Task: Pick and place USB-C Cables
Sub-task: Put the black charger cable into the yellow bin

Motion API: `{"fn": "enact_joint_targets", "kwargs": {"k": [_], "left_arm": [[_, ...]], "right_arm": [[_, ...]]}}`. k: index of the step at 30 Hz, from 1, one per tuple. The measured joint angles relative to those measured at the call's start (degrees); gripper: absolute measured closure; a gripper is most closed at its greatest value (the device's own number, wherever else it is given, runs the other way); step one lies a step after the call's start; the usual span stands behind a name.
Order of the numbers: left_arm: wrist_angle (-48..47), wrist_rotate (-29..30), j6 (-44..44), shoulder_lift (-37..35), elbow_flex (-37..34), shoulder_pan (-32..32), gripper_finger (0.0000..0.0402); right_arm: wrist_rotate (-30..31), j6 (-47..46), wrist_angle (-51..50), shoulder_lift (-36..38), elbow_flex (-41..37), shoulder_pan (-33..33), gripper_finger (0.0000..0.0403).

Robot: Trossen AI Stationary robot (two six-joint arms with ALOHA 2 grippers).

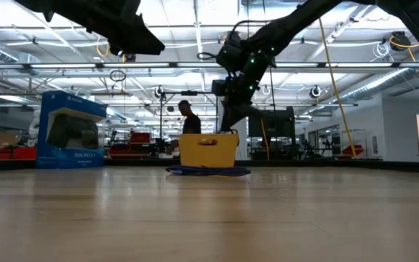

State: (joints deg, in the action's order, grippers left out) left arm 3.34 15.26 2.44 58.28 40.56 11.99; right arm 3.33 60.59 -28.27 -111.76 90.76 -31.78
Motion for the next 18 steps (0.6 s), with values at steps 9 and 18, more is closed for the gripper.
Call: {"fn": "enact_joint_targets", "kwargs": {"k": [9,18], "left_arm": [[0.78,0.01,0.25,0.00,0.02,0.00,0.0245],[1.09,0.00,0.23,0.00,0.02,0.00,0.0245]], "right_arm": [[8.89,-9.11,2.08,1.34,2.03,2.89,0.0399],[10.26,-24.98,2.09,1.60,2.49,3.32,0.0402]]}}
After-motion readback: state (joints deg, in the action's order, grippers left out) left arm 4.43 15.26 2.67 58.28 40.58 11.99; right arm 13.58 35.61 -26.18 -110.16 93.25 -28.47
